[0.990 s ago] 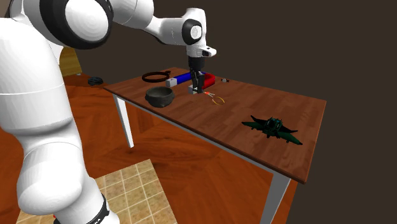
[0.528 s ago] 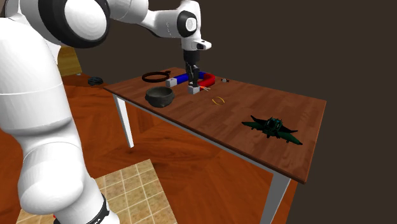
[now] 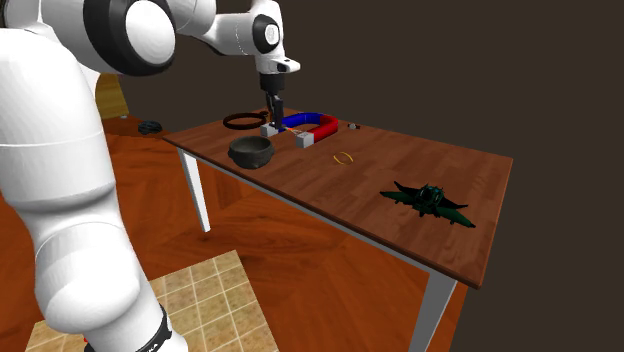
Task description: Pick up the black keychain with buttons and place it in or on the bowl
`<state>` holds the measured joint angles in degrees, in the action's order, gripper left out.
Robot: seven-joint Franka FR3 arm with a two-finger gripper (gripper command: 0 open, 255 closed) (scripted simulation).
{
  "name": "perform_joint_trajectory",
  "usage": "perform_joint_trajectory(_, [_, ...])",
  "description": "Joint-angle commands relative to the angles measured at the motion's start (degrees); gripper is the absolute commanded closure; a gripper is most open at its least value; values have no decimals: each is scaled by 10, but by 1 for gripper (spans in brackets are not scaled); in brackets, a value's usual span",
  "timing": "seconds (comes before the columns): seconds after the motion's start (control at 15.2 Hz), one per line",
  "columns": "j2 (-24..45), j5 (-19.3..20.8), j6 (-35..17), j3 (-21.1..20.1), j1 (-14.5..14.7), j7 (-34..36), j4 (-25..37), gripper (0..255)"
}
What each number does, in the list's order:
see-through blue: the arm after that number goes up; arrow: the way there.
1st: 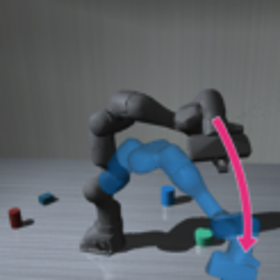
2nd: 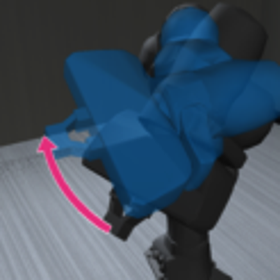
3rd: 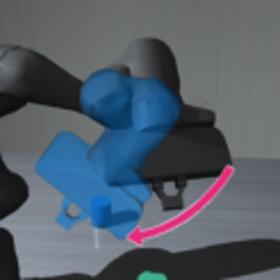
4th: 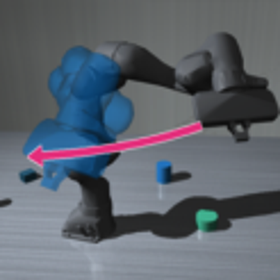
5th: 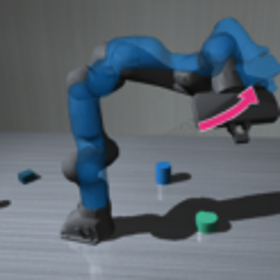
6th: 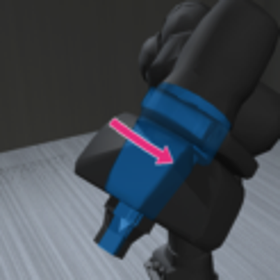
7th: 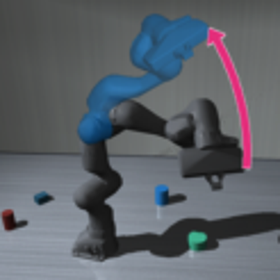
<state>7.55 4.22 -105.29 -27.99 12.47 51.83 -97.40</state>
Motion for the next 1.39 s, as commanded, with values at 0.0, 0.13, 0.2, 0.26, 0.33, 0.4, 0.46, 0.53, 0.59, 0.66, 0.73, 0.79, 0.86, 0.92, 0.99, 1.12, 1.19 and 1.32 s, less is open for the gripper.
perform_joint_trajectory(0.0, [12,8,5,-10,17,29,15,255])
perform_joint_trajectory(0.13, [25,16,11,-21,35,58,31,255])
perform_joint_trajectory(0.2, [33,21,15,-26,44,73,41,255])
perform_joint_trajectory(0.26, [41,27,19,-31,55,87,51,255])
perform_joint_trajectory(0.33, [50,32,23,-35,65,102,62,255])
perform_joint_trajectory(0.4, [60,38,28,-39,76,117,74,255])
perform_joint_trajectory(0.46, [70,45,33,-43,87,131,87,255])
perform_joint_trajectory(0.53, [81,52,38,-47,99,146,101,255])
perform_joint_trajectory(0.59, [92,59,44,-50,112,160,116,255])
perform_joint_trajectory(0.66, [104,66,50,-53,125,174,132,255])
perform_joint_trajectory(0.73, [118,74,57,-55,139,189,150,255])
perform_joint_trajectory(0.79, [117,73,49,-54,138,189,142,255])
perform_joint_trajectory(0.86, [117,74,42,-54,137,189,133,255])
perform_joint_trajectory(0.92, [117,74,34,-54,136,190,126,255])
perform_joint_trajectory(0.99, [117,74,26,-53,135,190,118,255])
perform_joint_trajectory(1.12, [117,75,11,-53,134,191,103,255])
perform_joint_trajectory(1.19, [118,75,4,-52,133,192,96,255])
perform_joint_trajectory(1.32, [119,77,-11,-52,132,193,82,255])
